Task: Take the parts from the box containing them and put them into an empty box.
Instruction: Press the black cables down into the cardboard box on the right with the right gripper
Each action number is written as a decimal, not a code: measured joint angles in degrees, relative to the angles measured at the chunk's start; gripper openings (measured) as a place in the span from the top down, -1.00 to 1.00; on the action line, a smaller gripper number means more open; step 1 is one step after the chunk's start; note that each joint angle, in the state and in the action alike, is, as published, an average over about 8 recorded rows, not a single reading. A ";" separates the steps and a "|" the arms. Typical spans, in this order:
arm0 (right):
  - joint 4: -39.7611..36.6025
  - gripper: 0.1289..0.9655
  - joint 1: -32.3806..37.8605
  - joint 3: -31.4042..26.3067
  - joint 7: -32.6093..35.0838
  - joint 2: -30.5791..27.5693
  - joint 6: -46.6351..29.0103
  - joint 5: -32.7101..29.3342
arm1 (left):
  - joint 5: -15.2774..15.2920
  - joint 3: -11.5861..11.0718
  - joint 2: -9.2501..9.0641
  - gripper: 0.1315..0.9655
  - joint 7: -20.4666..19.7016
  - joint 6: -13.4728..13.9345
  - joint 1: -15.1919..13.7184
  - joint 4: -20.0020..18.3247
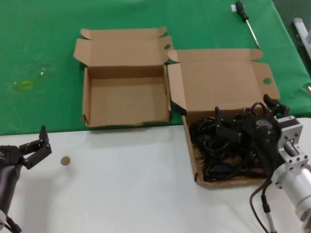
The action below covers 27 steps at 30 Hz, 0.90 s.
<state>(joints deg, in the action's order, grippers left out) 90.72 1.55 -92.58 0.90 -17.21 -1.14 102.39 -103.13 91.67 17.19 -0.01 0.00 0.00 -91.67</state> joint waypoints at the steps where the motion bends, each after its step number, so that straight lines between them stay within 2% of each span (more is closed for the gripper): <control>1: 0.00 -1.00 0.00 0.00 0.00 0.00 0.00 0.00 | 0.00 0.00 0.00 -1.00 0.00 0.00 0.00 0.00; 8: 0.00 -1.00 0.00 0.00 0.00 0.00 0.00 0.00 | 0.00 0.00 0.00 -1.00 0.00 0.00 0.00 0.00; 17: 0.00 -1.00 0.03 -0.02 0.00 0.01 0.03 0.00 | 0.00 0.00 0.00 -0.89 0.00 0.00 0.00 0.00; 25: 0.11 -1.00 -0.01 -0.15 -0.02 0.08 0.36 0.01 | 0.00 0.00 0.00 -0.62 0.00 0.00 0.00 0.00; 27: 0.25 -1.00 -0.15 -0.24 -0.07 -0.05 0.52 0.05 | 0.00 0.00 0.00 -0.62 0.00 0.00 0.00 0.00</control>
<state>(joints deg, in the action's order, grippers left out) 90.97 1.40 -92.82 0.83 -17.26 -0.62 102.44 -103.13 91.67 17.19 0.00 0.00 0.00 -91.67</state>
